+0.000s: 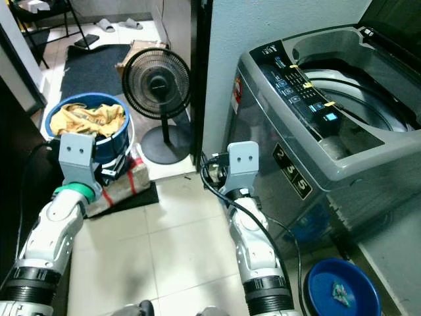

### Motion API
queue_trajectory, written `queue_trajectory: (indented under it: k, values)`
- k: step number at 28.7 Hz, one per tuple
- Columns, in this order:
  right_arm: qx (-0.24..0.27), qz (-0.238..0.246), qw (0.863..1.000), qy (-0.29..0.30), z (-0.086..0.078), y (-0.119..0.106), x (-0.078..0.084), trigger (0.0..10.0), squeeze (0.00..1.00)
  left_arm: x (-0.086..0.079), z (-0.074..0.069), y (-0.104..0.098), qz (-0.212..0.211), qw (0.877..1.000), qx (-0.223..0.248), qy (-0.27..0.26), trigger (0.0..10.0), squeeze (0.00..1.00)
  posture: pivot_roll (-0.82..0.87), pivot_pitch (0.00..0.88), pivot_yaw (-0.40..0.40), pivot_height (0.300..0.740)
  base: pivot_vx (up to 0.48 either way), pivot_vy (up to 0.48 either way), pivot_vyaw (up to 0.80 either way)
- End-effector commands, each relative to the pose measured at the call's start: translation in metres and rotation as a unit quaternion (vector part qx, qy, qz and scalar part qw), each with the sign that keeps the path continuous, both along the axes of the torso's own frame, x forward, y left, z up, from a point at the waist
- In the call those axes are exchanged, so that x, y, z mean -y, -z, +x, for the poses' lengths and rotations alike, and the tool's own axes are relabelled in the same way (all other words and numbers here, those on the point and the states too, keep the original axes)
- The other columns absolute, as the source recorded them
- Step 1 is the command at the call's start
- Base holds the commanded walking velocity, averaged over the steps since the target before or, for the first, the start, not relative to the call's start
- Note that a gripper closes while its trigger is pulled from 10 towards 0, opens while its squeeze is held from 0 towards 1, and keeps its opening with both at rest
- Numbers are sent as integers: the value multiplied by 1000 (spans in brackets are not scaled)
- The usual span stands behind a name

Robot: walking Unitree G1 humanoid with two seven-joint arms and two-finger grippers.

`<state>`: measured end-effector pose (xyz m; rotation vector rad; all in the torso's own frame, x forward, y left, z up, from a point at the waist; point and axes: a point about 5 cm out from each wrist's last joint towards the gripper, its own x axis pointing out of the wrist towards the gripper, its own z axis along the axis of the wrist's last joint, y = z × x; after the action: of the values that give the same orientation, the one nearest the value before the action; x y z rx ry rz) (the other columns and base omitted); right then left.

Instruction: Clothes washing

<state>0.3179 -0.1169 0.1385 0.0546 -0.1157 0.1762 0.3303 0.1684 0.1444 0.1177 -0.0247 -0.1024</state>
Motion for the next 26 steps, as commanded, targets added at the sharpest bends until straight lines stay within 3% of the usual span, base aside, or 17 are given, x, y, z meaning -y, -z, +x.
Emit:
queue_trajectory:
  k: [1,9,12,24,26]
  values:
    - [-4,0,1000,2,1,2,0,10000,0,-1,0,3,0,1000,-4,0,10000,0,-37,36,50,740,0,0,0]
    - [-6,1,1000,4,1,3,2,10000,0,-2,0,3,-4,1000,-6,-4,10000,0,-23,46,48,740,0,0,0]
    - [-4,-5,1000,11,1,1,9,10000,0,-18,3,-2,10,999,7,-46,10000,0,-31,53,41,740,0,0,0]
    - [15,2,1000,12,2,-10,11,10000,0,-9,-4,-13,4,1000,21,-20,10000,0,-29,69,33,740,0,0,0]
    - [19,28,999,5,1,-11,10,10000,0,-9,-8,-10,-7,1000,16,-17,10000,0,-26,76,31,740,0,0,0]
